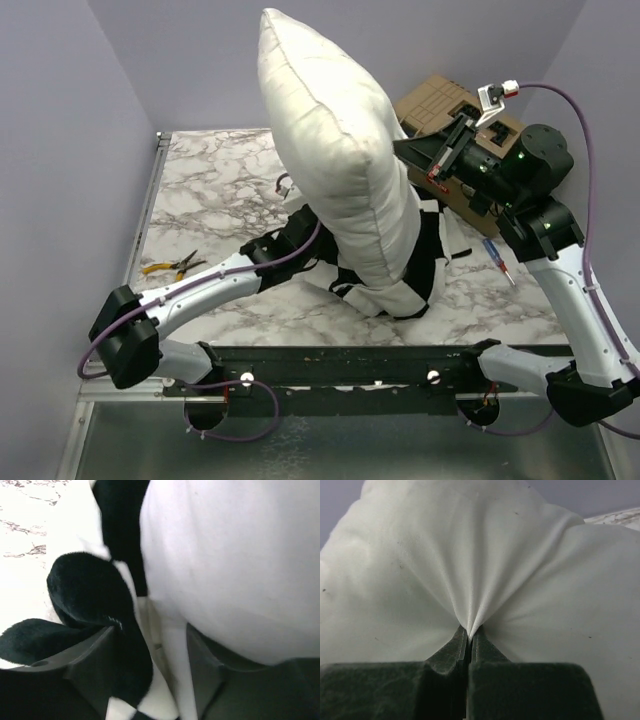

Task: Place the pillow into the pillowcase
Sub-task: Stuff the pillow into the pillowcase.

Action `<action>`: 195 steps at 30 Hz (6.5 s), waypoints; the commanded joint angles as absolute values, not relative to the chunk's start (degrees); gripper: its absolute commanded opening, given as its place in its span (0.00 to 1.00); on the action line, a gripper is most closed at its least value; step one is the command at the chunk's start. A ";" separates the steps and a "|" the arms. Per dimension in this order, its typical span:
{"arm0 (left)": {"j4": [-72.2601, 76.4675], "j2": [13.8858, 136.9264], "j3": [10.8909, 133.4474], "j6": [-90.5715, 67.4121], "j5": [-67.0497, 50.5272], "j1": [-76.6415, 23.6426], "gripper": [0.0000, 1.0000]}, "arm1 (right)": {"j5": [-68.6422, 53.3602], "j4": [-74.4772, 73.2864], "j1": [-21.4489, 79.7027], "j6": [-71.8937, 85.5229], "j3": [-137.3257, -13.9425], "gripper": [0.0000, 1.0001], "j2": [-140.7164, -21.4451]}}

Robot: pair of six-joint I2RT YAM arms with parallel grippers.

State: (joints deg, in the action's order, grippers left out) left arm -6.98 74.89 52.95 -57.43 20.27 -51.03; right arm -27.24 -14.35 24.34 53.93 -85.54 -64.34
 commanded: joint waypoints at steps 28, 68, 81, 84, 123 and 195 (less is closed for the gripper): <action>25.04 101.43 38.02 -60.08 -13.41 -43.26 0.80 | -18.25 -19.60 24.35 48.22 -86.63 0.00 -58.73; -18.89 67.06 104.78 -33.72 10.51 -31.29 0.00 | -47.18 13.58 24.65 51.88 -91.41 0.00 -77.73; -19.56 70.77 89.47 -39.12 3.05 -32.00 0.14 | -28.32 5.60 24.57 49.19 -52.34 0.00 -53.88; -27.45 65.52 83.24 -36.38 9.53 -31.78 0.56 | -19.50 -2.34 24.48 51.23 -51.27 0.00 -52.04; -35.48 54.65 43.91 -42.23 2.56 -25.10 0.95 | 21.60 -27.63 17.34 38.67 -69.80 0.00 -53.54; -5.28 45.08 42.64 -39.11 2.81 -24.71 0.00 | -1.39 -54.44 20.92 28.73 -61.72 0.94 -35.93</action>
State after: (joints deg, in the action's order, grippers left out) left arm -9.61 53.12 46.48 -43.00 -5.74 -24.49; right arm -10.87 -36.40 20.67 35.94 -48.23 -37.54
